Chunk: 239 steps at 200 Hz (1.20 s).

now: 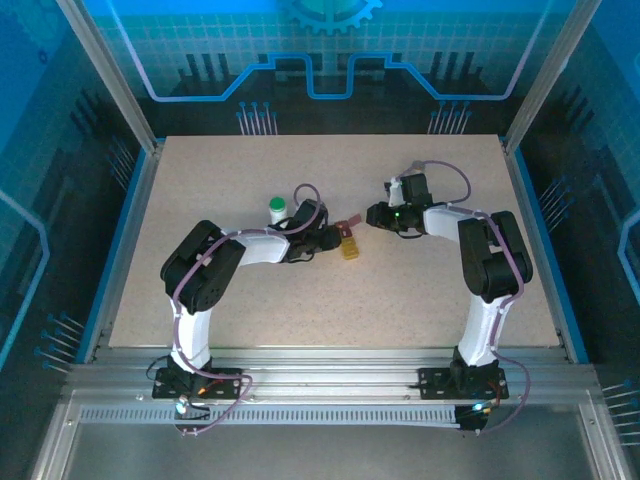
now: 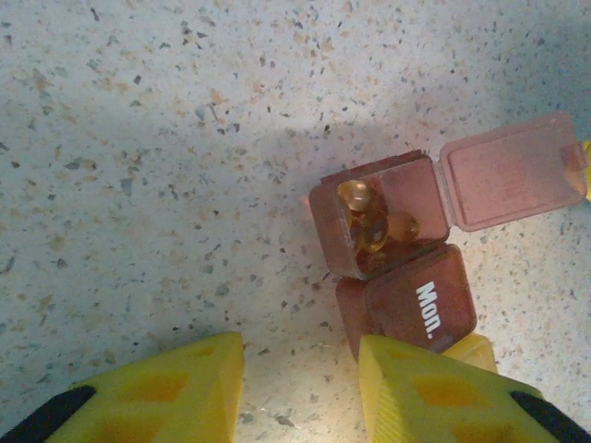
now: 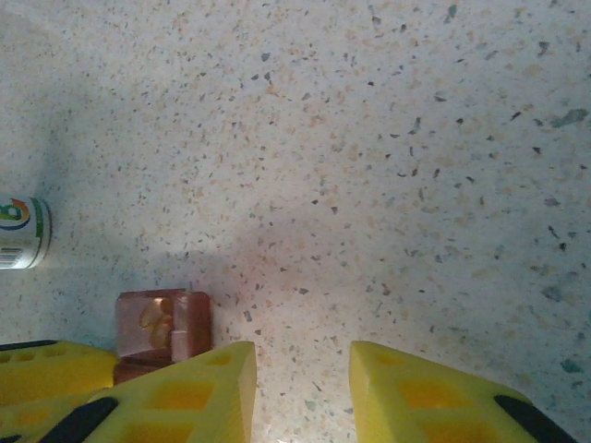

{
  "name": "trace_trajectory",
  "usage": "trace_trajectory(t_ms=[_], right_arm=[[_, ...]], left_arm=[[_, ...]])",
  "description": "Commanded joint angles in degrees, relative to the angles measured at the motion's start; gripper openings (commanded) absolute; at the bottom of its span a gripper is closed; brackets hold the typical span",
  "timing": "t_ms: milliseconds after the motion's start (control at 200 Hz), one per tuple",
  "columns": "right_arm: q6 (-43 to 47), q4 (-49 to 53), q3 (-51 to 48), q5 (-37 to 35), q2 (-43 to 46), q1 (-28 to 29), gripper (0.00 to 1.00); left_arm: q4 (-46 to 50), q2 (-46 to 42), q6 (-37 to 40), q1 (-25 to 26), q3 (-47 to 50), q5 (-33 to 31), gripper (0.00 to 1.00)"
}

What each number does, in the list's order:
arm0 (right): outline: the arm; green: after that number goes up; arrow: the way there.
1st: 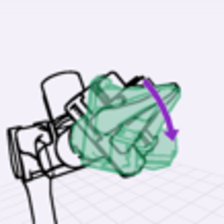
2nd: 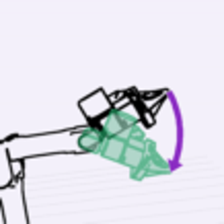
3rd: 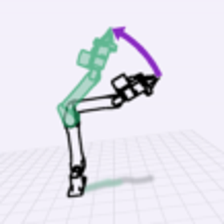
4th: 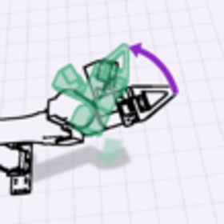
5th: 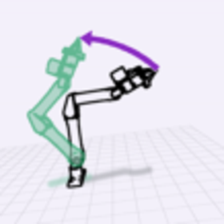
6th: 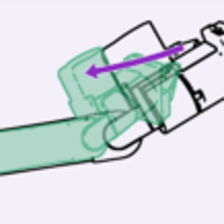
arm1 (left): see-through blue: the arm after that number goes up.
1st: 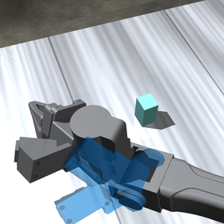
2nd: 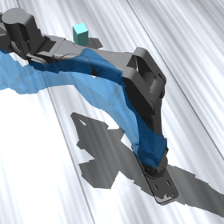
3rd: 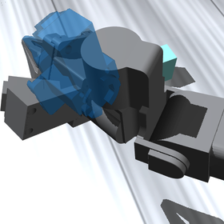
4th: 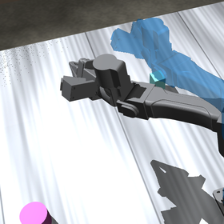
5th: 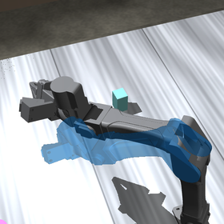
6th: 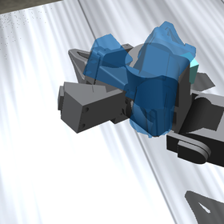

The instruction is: Sort the pills into containers

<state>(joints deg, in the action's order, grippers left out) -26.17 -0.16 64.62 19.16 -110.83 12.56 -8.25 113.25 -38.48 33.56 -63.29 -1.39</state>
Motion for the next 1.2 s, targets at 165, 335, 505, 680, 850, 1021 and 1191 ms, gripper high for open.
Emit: trace_trajectory(t_ms=[165,335,505,680,850,1021,1191], right_arm=[[-2.3,-2.74,1.27,4.04,-2.94,-2.15,0.33],[-2.74,-4.13,-0.18,4.71,-2.65,-2.83,0.33],[-2.81,-4.52,0.24,7.28,-3.92,-3.15,0.33],[-3.79,-5.84,0.51,9.39,-4.66,-2.82,0.33],[-4.06,-6.33,0.33,10.64,-4.64,-2.59,0.32],[-4.39,-6.98,1.25,13.75,-5.54,-1.87,0.32],[-4.84,-7.85,1.82,15.11,-5.46,-0.54,0.32]], left_arm=[[-2.53,-0.92,-4.4,0.35,-0.97,4.83,0.42],[-1.79,0.5,-3.88,0.36,-1.81,4.55,0.42],[-1.56,2.14,-4.33,0.58,-3.15,5.34,0.43],[-0.07,3.57,-2.45,1.07,-5.38,4.65,0.39],[1.0,4.81,-2.23,1.12,-6.16,4.55,0.36],[2.61,6.23,-0.5,1.22,-7.62,4.73,0.31],[3.54,6.7,2.58,1.16,-8.24,4.47,0.29]])
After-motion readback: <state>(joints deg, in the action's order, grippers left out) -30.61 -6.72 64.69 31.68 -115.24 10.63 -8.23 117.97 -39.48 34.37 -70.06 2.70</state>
